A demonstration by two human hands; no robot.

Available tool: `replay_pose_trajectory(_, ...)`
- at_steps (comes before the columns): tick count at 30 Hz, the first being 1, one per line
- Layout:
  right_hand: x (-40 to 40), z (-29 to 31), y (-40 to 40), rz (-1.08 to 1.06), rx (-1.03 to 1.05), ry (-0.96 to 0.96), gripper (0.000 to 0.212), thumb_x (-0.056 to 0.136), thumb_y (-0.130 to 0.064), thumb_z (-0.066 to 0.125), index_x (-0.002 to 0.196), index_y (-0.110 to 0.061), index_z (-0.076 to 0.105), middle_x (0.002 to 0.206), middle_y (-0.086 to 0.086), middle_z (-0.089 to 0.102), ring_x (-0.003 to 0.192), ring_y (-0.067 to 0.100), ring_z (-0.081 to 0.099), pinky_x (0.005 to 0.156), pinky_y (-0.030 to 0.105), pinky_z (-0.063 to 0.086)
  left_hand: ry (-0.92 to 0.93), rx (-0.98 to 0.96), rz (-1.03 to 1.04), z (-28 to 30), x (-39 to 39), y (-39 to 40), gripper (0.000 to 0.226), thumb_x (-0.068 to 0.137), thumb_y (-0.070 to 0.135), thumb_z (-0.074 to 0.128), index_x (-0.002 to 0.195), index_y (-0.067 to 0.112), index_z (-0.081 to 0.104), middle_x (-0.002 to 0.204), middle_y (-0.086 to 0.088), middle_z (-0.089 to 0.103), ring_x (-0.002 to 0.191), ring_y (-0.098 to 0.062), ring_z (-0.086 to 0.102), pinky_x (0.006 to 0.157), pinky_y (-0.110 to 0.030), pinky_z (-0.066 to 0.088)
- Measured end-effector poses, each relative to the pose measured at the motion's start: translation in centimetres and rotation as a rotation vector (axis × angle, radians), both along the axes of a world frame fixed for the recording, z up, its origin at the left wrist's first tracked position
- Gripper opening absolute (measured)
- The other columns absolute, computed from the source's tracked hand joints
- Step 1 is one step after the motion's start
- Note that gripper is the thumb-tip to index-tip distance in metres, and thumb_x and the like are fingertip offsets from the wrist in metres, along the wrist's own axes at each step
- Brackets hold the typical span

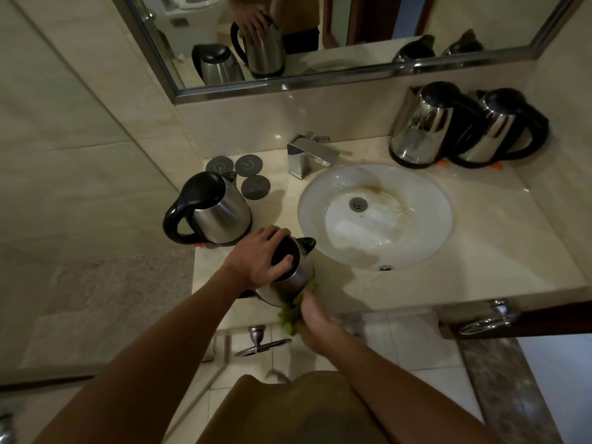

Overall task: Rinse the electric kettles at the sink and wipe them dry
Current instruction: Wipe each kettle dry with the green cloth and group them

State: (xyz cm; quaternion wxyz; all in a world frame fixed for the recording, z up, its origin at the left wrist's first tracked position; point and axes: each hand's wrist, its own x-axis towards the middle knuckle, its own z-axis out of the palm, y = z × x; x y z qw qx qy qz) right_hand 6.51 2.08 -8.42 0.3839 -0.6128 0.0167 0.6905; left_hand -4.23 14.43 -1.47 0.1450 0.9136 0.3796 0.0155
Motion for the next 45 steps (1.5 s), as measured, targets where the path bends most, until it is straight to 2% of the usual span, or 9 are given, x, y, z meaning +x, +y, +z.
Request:
replay_pose_trajectory(8,-3.9,0.7,2.4,-0.36,-0.027,-0.053,0.065,0.092,-0.056,0.034,0.151,-0.031,0.033,0.149,0.013,0.047,0.107,0.028,0.056,0.079,0.035,0.05,-0.005,-0.006,-0.003,0.1,0.1,-0.1,0.074,0.087,0.065,0.027,0.139,0.016,0.043,0.131,-0.011,0.053,0.11,-0.026,0.053,0.085,-0.037,0.05)
replay_pose_trajectory(11,-1.3,1.9,3.2,-0.202,0.09,-0.279,0.049,0.1,-0.041,0.029,0.147,-0.035,0.039,0.144,0.007,0.051,0.121,0.031,0.055,0.105,0.047,0.046,-0.012,-0.007,-0.001,0.0,0.1,-0.1,0.071,0.088,0.063,0.029,0.139,0.015,0.043,0.131,-0.01,0.054,0.11,-0.025,0.053,0.085,-0.037,0.05)
replay_pose_trajectory(16,5.0,2.9,5.6,0.075,0.143,-0.256,0.03,0.1,-0.024,0.036,0.106,-0.016,0.064,0.111,0.01,0.068,0.096,0.025,0.06,0.076,0.033,0.048,-0.015,-0.013,0.002,-0.1,0.1,-0.1,0.069,0.088,0.061,0.032,0.139,0.016,0.043,0.131,-0.009,0.054,0.111,-0.025,0.053,0.086,-0.038,0.05)
replay_pose_trajectory(21,4.2,0.4,4.3,0.131,0.155,-0.166,0.047,0.105,-0.048,0.023,0.131,-0.026,0.056,0.132,0.002,0.061,0.112,0.021,0.058,0.095,0.039,0.052,-0.023,-0.023,-0.006,0.0,0.0,0.0,0.068,0.088,0.061,0.033,0.139,0.016,0.043,0.131,-0.009,0.053,0.112,-0.025,0.052,0.086,-0.039,0.051)
replay_pose_trajectory(25,1.1,-0.8,1.8,-0.045,-0.106,-0.013,0.074,0.096,-0.073,0.018,0.131,-0.019,0.055,0.1,0.008,0.062,0.067,0.017,0.05,0.048,0.024,0.041,-0.027,-0.022,-0.005,-0.1,0.0,0.1,0.069,0.088,0.062,0.032,0.139,0.016,0.043,0.13,-0.009,0.053,0.111,-0.025,0.053,0.085,-0.039,0.051)
replay_pose_trajectory(29,-2.9,0.6,1.5,-0.281,-0.146,0.211,0.086,0.097,-0.071,0.012,0.094,-0.003,0.064,0.055,0.012,0.058,0.05,0.023,0.048,0.045,0.027,0.036,-0.025,-0.025,-0.003,-0.1,0.0,0.0,0.07,0.088,0.063,0.032,0.14,0.017,0.041,0.131,-0.01,0.053,0.112,-0.025,0.052,0.085,-0.039,0.052)
replay_pose_trajectory(39,-4.5,-1.3,3.6,-0.578,-0.075,0.069,0.086,0.088,-0.075,0.03,0.142,-0.012,0.051,0.137,0.022,0.057,0.12,0.037,0.056,0.11,0.048,0.041,-0.024,-0.01,0.007,-0.1,0.0,-0.1,0.069,0.088,0.062,0.032,0.139,0.017,0.043,0.131,-0.01,0.053,0.11,-0.025,0.053,0.086,-0.039,0.051)
replay_pose_trajectory(42,-4.0,-7.1,4.2,-0.562,-0.044,-0.034,0.105,0.054,-0.08,0.041,0.141,-0.022,0.052,0.136,0.012,0.06,0.121,0.032,0.059,0.107,0.05,0.044,-0.037,-0.007,0.01,0.1,0.0,-0.2,0.071,0.087,0.062,0.032,0.139,0.015,0.044,0.131,-0.009,0.054,0.111,-0.025,0.054,0.087,-0.038,0.05)
replay_pose_trajectory(45,-1.7,-3.5,3.8,-0.398,0.062,-0.145,0.079,0.074,-0.074,0.038,0.139,-0.031,0.053,0.136,0.003,0.059,0.118,0.026,0.059,0.104,0.045,0.047,-0.037,-0.006,0.005,0.1,0.0,-0.2,0.071,0.088,0.062,0.032,0.139,0.015,0.045,0.13,-0.009,0.054,0.111,-0.025,0.054,0.088,-0.038,0.05)
